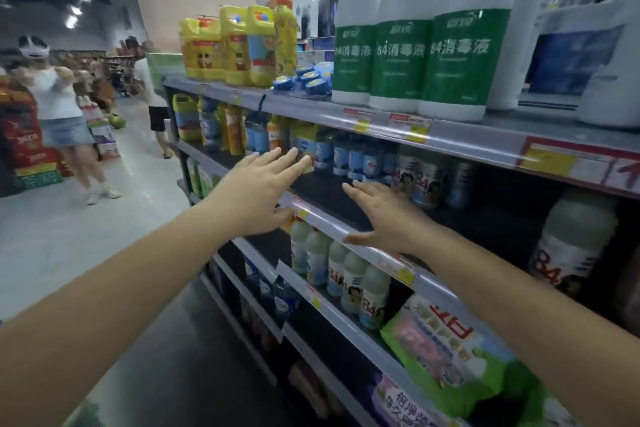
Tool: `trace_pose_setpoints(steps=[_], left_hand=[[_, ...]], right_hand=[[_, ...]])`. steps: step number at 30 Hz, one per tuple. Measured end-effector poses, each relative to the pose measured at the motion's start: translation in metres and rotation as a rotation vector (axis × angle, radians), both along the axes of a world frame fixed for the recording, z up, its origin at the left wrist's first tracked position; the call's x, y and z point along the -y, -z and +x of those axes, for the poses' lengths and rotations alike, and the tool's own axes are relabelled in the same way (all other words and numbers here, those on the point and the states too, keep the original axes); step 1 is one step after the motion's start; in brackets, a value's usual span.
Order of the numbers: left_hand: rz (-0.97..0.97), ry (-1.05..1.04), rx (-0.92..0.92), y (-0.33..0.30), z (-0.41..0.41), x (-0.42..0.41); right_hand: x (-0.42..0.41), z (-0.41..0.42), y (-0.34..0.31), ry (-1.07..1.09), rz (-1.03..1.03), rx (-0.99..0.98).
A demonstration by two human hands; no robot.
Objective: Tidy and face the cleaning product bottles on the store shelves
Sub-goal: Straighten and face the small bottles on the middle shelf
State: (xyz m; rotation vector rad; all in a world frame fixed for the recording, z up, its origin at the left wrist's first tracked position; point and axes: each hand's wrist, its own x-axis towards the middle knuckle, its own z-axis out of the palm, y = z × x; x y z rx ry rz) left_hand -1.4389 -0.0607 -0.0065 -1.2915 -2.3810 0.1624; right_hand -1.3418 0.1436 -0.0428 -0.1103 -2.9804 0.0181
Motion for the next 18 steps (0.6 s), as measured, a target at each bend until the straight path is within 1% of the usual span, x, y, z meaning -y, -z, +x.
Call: trace_pose_setpoints(steps=[4,8,13,18], left_hand=[[0.005,0.082,0.03,0.014,-0.029,-0.022],[-0.014,0.133,0.049,0.025,-0.055,-0.047],[-0.002,0.17,0.035,0.033,-0.086,-0.079],[0.028,0.206,-0.002,0.043,-0.107,-0.111]], right_hand=[[-0.007,-0.023,0.001,0.017,-0.026,0.021],[-0.02,-0.048,0.001,0.021,-0.11,0.01],[-0.046,-0.074,0.008,0.009,-0.004,-0.024],[-0.072,-0.093,0.017,0.021,-0.005,-0.042]])
